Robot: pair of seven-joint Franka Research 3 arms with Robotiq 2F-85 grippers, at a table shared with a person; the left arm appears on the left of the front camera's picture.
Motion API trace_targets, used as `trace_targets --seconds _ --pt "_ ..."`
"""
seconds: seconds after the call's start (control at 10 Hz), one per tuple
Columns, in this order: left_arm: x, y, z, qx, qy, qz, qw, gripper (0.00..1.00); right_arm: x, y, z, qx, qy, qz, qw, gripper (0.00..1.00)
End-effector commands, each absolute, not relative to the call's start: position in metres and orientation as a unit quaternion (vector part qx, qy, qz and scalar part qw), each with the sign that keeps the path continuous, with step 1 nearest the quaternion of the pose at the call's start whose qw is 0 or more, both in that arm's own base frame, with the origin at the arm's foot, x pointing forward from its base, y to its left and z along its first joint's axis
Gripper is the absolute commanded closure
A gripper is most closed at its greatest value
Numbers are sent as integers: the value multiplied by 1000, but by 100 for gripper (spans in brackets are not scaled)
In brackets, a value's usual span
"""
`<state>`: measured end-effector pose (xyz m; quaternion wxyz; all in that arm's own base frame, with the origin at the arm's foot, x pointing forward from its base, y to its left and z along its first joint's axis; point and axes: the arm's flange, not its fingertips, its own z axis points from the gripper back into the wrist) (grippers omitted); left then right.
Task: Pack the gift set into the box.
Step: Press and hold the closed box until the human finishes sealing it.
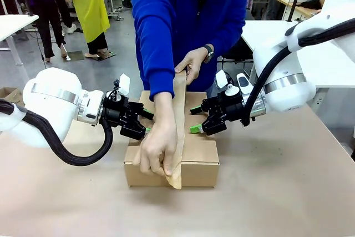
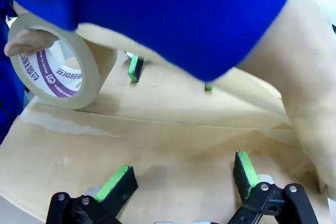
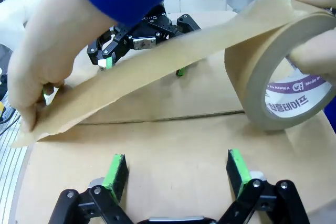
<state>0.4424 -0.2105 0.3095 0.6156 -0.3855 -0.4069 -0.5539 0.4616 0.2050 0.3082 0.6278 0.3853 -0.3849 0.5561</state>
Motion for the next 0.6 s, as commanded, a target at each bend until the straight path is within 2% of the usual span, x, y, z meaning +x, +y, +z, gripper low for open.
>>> trace_targets --seconds 0.0,0.5 --pt "441 -210 307 -384 -404 -554 618 0 461 205 306 382 -385 560 627 0" --pt "441 -210 307 -384 -404 -554 618 0 461 205 306 382 -385 560 627 0"
